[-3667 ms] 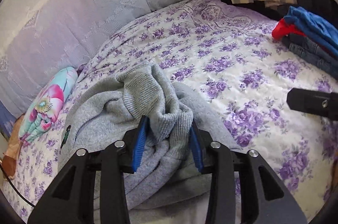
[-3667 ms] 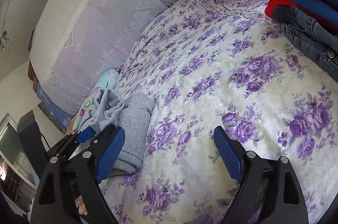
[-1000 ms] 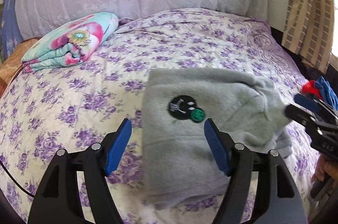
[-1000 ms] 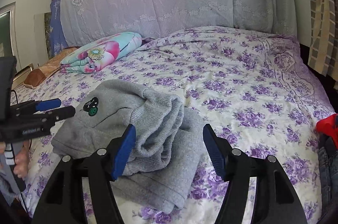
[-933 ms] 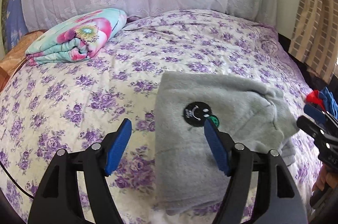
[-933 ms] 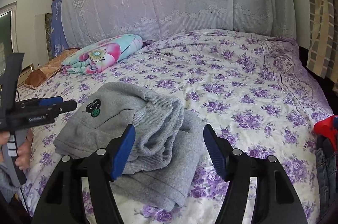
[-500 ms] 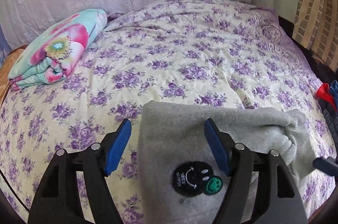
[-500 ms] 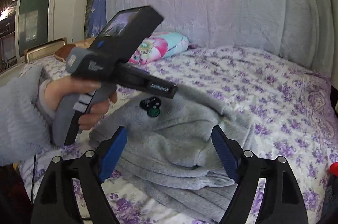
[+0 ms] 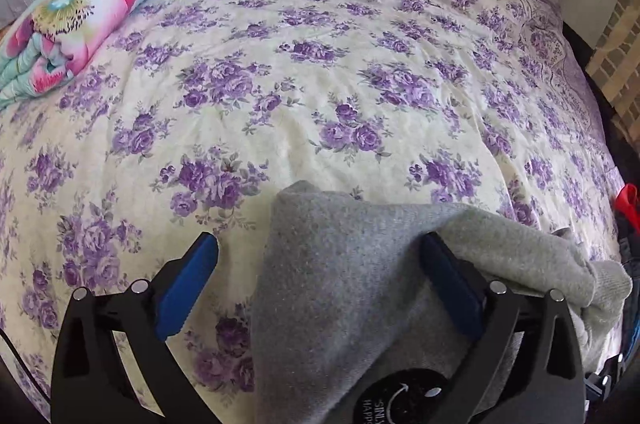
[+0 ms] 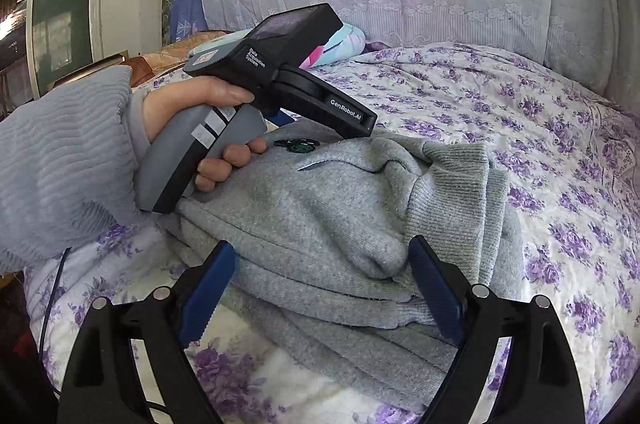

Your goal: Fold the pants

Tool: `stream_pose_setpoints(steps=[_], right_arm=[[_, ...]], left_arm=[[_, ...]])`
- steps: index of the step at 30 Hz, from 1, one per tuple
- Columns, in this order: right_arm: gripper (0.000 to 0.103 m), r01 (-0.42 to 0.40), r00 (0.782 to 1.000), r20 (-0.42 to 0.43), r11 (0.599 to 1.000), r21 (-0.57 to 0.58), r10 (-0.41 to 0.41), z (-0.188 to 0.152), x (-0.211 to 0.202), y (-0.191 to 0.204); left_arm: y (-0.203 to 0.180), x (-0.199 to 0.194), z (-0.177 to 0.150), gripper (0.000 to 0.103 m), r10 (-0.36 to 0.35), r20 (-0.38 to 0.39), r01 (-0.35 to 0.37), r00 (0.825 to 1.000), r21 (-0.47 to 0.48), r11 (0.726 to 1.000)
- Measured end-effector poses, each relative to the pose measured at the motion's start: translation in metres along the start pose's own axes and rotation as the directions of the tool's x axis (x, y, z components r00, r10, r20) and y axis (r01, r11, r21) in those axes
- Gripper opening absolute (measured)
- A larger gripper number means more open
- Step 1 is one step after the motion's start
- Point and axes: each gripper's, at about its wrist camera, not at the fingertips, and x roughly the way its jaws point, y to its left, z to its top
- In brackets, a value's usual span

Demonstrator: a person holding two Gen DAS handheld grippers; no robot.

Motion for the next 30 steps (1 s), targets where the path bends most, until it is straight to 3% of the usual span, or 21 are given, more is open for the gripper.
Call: stream_pose_setpoints(steps=[2, 6, 11, 15, 16, 17, 18, 20, 23, 27, 30], right_arm=[[0.094, -0.008, 1.000, 0.002, 1.000, 0.003, 0.008, 0.000, 0.000, -0.002], [0.098, -0.008, 1.000, 0.001, 1.000, -0.007, 0.008, -0.001, 0.002, 0.000], [0.099, -0.011, 1.000, 0.006, 1.000, -0.011, 0.011, -0.001, 0.001, 0.003], [0.099, -0.017, 1.000, 0.009, 1.000, -0.005, 0.017, -0.002, 0.000, 0.003], [0.099, -0.018, 1.000, 0.009, 1.000, -0.004, 0.018, -0.001, 0.000, 0.003], [0.099, -0.028, 1.000, 0.011, 1.000, -0.007, 0.028, -0.001, 0.000, 0.003], [0.099, -0.030, 0.999, 0.013, 0.999, -0.011, 0.030, -0.001, 0.000, 0.003], [0.099, -0.032, 0.999, 0.015, 0.999, -0.010, 0.032, -0.001, 0.000, 0.003], [0.099, -0.046, 0.998, 0.043, 0.999, 0.012, 0.045, 0.003, -0.010, 0.000], [0.099, -0.184, 0.976, 0.138, 0.979, 0.086, 0.171, 0.021, -0.035, -0.006], [0.099, -0.247, 0.965, 0.131, 0.957, 0.151, 0.229, 0.035, -0.023, -0.011]], left_arm=[[0.006, -0.020, -0.002, 0.098, -0.027, 0.052, 0.029, 0.998, -0.026, 0.999], [0.018, -0.072, -0.023, 0.097, 0.012, 0.155, -0.009, 0.988, -0.017, 1.000], [0.032, -0.111, -0.072, 0.097, 0.029, 0.162, -0.031, 0.986, 0.010, 0.999], [0.025, -0.098, -0.120, 0.097, -0.034, 0.081, 0.030, 0.996, 0.056, 0.998], [0.020, -0.085, -0.133, 0.099, -0.011, 0.056, 0.007, 0.998, 0.086, 0.996], [0.021, -0.076, -0.144, 0.099, 0.002, 0.076, -0.007, 0.997, 0.076, 0.997], [0.029, -0.073, -0.151, 0.099, -0.036, 0.094, 0.035, 0.995, 0.012, 0.999], [0.041, -0.075, -0.153, 0.099, -0.090, 0.086, 0.096, 0.992, -0.073, 0.993], [0.035, -0.080, -0.158, 0.099, -0.049, 0.122, 0.056, 0.991, -0.049, 0.997], [0.036, -0.080, -0.160, 0.099, -0.056, 0.136, 0.064, 0.989, -0.058, 0.996], [0.036, -0.080, -0.160, 0.099, -0.057, 0.145, 0.066, 0.988, -0.058, 0.996]])
